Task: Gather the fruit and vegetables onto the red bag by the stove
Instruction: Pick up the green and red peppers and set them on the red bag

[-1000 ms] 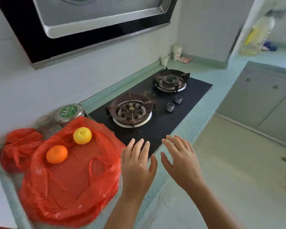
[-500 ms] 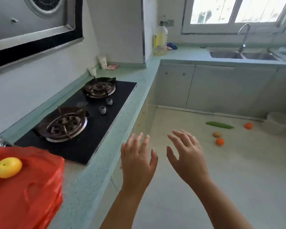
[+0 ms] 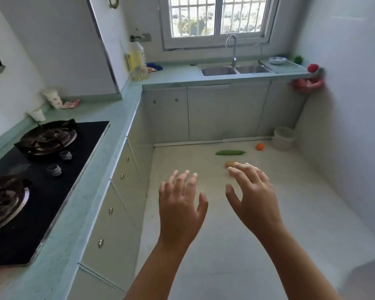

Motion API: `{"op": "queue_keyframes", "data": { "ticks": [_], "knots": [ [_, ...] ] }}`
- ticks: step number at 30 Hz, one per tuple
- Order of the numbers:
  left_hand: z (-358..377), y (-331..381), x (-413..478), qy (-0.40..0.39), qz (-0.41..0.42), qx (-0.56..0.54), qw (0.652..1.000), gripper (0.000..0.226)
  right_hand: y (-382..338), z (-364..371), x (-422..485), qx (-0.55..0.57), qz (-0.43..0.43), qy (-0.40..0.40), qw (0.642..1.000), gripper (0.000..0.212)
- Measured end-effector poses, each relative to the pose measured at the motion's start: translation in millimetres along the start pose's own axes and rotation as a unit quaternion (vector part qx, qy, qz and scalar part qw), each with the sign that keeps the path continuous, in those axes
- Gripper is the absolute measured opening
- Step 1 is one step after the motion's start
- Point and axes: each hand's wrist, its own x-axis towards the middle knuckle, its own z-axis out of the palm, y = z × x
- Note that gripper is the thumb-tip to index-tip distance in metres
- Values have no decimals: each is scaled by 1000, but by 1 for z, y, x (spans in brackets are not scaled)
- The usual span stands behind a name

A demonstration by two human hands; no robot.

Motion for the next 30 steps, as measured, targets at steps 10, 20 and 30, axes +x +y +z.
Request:
{"op": "queue_keyframes", "data": {
  "ticks": [10,20,30],
  "knots": [
    [88,39,64,-8,97,-55,994,40,85,-5,36,-72,68,44,994,40],
    [208,61,207,-4,126,-143,982,41,177,31,157,-133,122,61,982,42],
    [308,82,308,-10,149,-185,971,40,265,66,246,-153,157,81,972,42]
  ]
}}
